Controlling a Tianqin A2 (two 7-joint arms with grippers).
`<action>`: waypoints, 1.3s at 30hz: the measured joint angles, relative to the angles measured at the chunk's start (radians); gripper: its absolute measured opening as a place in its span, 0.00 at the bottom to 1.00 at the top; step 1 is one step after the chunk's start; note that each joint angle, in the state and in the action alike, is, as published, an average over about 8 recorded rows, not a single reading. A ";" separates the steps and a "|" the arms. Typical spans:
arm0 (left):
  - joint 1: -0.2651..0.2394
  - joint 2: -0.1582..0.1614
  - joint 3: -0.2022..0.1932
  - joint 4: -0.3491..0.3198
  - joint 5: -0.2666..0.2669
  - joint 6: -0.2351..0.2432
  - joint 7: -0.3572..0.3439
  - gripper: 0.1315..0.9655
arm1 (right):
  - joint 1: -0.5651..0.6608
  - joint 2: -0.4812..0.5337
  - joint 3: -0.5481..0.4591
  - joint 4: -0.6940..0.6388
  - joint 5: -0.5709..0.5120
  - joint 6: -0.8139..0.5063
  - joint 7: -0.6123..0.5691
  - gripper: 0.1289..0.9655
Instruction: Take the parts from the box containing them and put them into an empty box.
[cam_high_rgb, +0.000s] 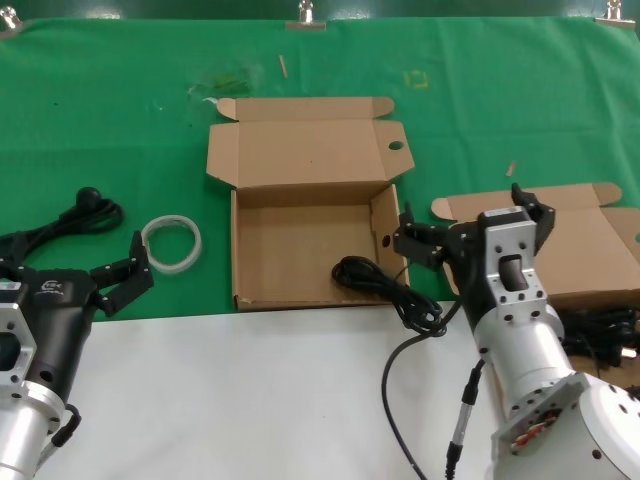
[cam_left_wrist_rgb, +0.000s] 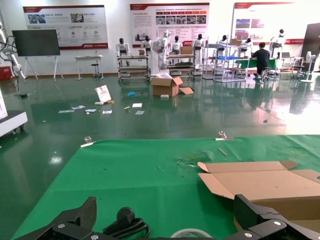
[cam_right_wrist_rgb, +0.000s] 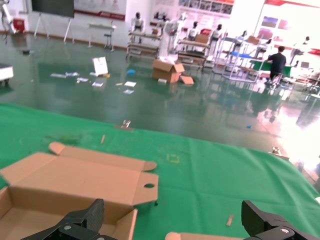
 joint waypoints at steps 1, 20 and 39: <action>0.000 0.000 0.000 0.000 0.000 0.000 0.000 1.00 | -0.004 0.000 0.009 -0.001 -0.013 -0.011 0.015 0.95; 0.000 0.000 0.000 0.000 0.000 0.000 0.000 1.00 | -0.087 0.000 0.177 -0.024 -0.254 -0.224 0.303 1.00; 0.000 0.000 0.000 0.000 0.000 0.000 0.000 1.00 | -0.171 -0.001 0.345 -0.047 -0.496 -0.437 0.591 1.00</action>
